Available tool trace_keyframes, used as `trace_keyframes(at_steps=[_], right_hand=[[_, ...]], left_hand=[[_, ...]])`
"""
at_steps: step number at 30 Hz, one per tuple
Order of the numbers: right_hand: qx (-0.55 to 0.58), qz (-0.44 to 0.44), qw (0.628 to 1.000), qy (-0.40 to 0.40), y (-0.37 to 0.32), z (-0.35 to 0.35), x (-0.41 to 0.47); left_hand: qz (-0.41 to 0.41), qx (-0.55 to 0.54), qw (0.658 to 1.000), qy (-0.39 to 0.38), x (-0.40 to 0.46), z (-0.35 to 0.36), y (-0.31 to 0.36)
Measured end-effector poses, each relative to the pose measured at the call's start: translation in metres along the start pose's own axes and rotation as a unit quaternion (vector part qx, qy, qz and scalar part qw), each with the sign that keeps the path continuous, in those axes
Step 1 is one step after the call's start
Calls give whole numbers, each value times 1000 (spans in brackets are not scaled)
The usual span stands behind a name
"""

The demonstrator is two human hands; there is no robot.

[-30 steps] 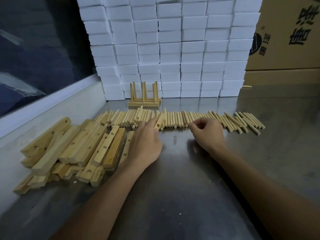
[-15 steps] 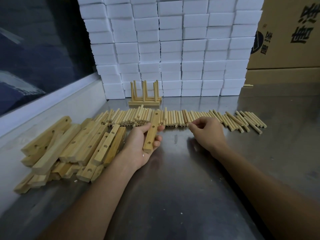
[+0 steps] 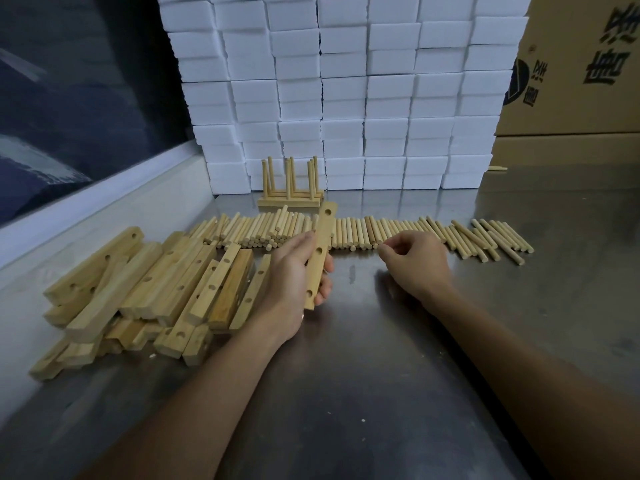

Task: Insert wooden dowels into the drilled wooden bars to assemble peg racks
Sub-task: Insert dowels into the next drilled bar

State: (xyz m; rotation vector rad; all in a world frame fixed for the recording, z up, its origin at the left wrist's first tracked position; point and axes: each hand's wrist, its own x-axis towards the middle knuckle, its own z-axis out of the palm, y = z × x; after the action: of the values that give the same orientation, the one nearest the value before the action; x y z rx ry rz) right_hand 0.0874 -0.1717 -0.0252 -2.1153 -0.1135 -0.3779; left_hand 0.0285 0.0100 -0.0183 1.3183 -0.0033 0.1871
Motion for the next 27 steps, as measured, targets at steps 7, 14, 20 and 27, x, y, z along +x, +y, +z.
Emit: trace_keyframes(at_steps=[7,14,20,27], right_hand=[[-76,-14,997,18,4,4,4],[-178,-35,983,26,-6,9,23],[-215,3,976,27,-9,17,31],[-265,-8,964,23,-17,15,29]], left_hand=[[-11,-83,996,-7,1,-7,2],[-12,-71,997,-10,3,-6,-1],[-18,-71,997,-13,6,-7,-3],[-27,-73,997,-14,7,-7,-4]])
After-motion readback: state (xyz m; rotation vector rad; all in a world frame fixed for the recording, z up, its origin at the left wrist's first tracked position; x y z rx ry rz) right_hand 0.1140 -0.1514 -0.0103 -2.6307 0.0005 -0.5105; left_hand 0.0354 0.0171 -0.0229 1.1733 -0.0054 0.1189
